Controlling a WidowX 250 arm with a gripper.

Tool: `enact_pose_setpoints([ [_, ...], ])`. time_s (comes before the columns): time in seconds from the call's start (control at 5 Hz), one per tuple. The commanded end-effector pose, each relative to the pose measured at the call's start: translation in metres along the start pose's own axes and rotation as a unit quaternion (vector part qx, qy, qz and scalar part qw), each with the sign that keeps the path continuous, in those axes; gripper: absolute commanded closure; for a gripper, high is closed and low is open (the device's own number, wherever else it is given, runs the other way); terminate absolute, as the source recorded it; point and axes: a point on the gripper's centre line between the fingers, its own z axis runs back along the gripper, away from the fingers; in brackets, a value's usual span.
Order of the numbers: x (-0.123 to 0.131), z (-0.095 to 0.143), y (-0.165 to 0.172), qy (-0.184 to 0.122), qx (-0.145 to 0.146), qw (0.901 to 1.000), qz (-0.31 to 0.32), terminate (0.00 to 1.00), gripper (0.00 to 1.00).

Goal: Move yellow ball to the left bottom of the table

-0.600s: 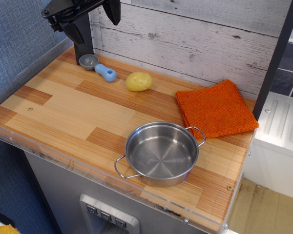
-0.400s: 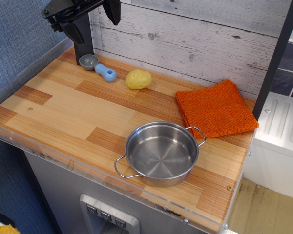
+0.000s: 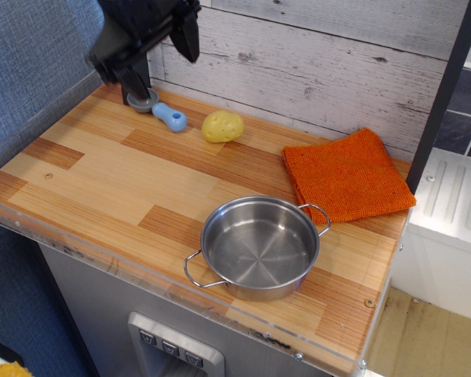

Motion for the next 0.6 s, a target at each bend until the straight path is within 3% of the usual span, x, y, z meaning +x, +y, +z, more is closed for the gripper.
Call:
enact_pose_setpoints([
  [0.0,-0.002,-0.023,-0.024,-0.049,-0.007,0.9811,0.187,0.0,0.0],
  [0.4,-0.022,-0.06,-0.048,-0.047,0.015,0.9593,0.278,0.0,0.0],
])
